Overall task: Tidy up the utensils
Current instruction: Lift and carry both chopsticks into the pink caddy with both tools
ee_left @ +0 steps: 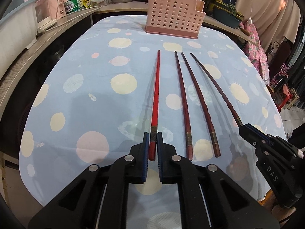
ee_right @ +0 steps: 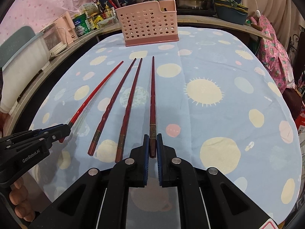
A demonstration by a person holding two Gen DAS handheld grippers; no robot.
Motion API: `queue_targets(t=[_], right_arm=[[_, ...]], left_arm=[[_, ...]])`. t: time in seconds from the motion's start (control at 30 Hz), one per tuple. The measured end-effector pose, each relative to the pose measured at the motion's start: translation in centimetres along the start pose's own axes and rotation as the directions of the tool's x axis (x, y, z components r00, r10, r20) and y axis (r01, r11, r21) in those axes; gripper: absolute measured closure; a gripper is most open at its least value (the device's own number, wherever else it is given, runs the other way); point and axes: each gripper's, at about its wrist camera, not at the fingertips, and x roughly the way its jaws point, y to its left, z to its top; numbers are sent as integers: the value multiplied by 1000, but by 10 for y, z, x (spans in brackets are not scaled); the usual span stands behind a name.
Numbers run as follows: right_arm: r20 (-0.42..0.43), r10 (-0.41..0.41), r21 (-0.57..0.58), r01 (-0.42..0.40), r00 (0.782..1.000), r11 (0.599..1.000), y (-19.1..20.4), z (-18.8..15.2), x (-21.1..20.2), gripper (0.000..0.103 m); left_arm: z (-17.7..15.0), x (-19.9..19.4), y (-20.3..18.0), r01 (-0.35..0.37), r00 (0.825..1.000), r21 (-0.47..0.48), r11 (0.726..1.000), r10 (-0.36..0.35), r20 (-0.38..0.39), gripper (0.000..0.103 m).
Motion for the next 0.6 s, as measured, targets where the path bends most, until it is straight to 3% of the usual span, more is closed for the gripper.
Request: queue_targets(t=[0.33, 0.6], right_arm=[[126, 18, 15, -20, 992, 1000, -6, 49, -40, 96], [226, 25, 29, -33, 974, 999, -16, 104, -66, 96]], left_arm=[[40, -29, -1, 7, 998, -8, 1000, -6, 67, 96], [95, -60, 0, 34, 988, -22, 999, -31, 152, 96]])
